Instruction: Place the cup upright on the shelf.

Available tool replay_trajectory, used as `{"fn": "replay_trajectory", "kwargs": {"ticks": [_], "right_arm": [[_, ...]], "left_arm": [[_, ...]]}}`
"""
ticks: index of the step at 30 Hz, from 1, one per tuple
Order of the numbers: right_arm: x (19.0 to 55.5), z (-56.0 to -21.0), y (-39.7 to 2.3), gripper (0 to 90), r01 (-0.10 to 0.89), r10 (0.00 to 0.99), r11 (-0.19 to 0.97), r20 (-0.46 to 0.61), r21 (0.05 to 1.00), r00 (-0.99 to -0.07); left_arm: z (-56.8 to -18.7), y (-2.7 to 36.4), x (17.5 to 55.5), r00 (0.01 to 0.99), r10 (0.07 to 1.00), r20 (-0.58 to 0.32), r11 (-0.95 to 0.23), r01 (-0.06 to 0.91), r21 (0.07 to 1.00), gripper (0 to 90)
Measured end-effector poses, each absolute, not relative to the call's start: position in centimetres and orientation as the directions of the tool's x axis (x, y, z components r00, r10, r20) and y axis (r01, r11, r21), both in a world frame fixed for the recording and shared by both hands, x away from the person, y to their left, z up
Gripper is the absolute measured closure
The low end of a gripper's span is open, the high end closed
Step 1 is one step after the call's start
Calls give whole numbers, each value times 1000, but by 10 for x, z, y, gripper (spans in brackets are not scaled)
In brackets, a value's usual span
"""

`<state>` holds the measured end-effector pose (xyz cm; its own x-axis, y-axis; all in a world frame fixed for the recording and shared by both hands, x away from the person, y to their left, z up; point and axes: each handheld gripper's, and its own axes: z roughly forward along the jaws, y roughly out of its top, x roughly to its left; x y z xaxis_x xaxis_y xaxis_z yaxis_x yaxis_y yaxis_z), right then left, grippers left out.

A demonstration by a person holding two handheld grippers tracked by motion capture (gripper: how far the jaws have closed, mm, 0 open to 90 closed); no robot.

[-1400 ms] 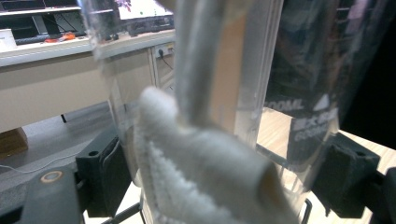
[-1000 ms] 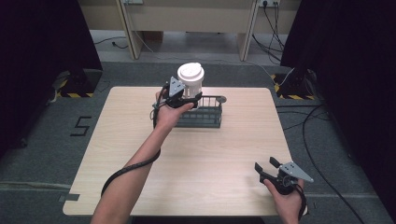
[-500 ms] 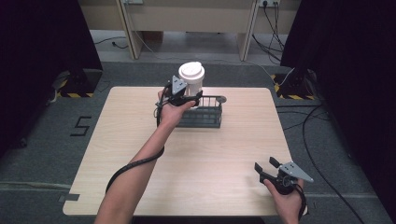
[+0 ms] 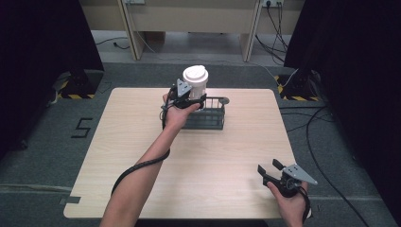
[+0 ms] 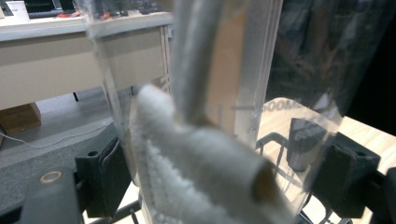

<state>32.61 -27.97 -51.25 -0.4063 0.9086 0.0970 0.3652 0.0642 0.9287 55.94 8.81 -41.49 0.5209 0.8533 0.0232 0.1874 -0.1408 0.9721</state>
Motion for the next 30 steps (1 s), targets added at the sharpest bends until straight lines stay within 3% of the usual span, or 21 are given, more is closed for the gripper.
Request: {"fn": "replay_trajectory", "kwargs": {"ticks": [30], "right_arm": [[326, -512, -278, 301, 362, 906, 85, 80, 928, -416]], "left_arm": [[-442, 80, 560, 487, 873, 32, -172, 246, 954, 170]]}}
